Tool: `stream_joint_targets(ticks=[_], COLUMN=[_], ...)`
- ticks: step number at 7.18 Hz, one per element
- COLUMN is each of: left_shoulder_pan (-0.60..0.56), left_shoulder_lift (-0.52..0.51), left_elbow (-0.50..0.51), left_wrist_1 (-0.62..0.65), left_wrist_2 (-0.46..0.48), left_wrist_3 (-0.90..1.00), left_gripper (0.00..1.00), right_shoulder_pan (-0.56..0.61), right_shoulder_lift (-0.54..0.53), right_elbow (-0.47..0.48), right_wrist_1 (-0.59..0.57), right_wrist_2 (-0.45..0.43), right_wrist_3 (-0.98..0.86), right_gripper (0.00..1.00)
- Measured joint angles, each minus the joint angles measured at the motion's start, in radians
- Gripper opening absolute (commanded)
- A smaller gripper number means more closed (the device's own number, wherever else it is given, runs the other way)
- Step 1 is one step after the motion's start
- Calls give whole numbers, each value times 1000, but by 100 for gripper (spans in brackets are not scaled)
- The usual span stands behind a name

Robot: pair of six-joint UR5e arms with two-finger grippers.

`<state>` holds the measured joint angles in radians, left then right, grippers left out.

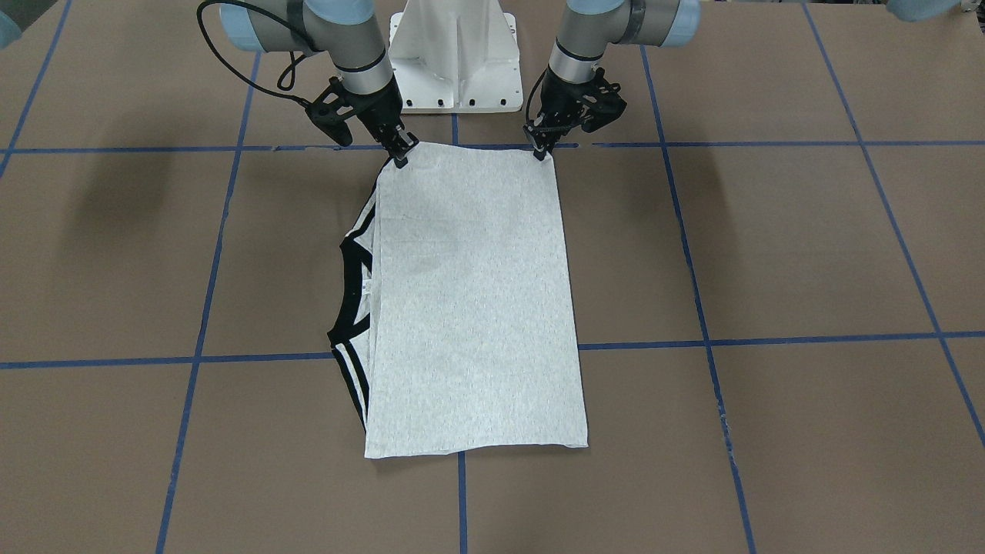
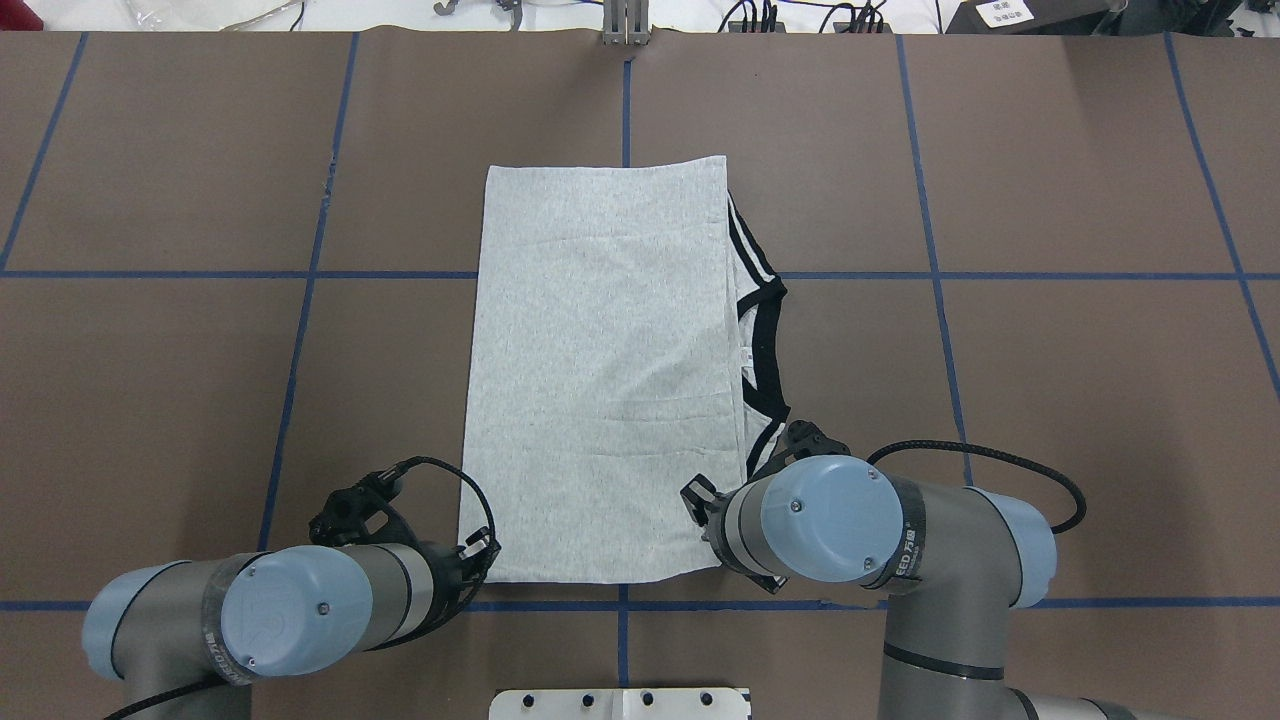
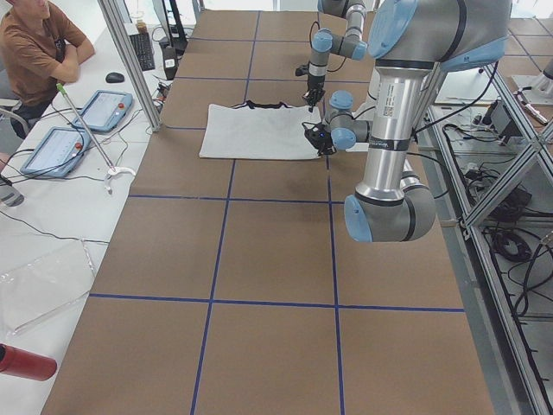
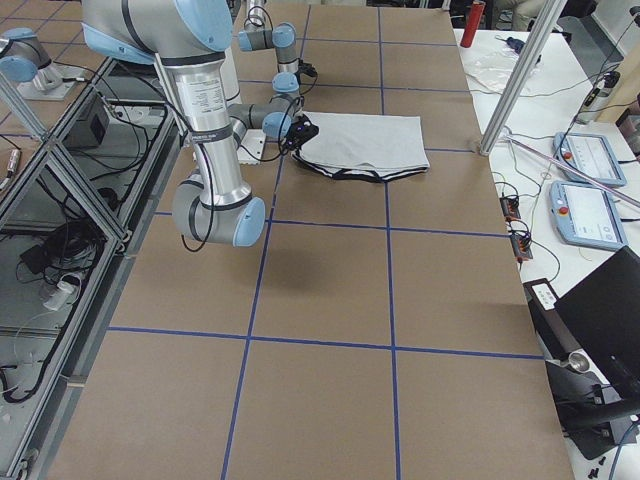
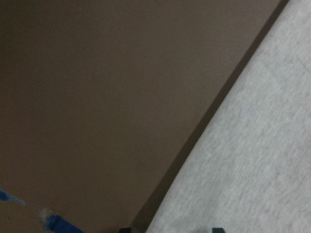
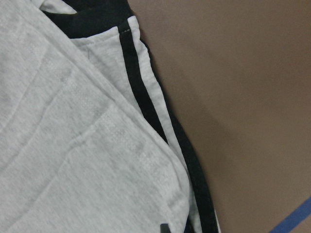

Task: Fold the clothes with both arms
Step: 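Lower the left gripper to the other near corner and grasp it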

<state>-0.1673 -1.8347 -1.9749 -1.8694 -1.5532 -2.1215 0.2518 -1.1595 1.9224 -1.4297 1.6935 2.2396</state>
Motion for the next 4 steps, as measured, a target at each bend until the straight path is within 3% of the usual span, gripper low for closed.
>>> stream_joint_targets(ticks=[4], left_shoulder_pan=[28], left_shoulder_lift=[1], left_elbow=[-204], left_wrist_1=[105], left_wrist_2=[-38], left_wrist_3=[-8], left_gripper=[0], right_shoulder_pan=[-44], right_shoulder_lift=[-59], right_elbow=[127], right_wrist_1=[-28], right_wrist_2=[15], right_wrist_3=[79], right_gripper=[0])
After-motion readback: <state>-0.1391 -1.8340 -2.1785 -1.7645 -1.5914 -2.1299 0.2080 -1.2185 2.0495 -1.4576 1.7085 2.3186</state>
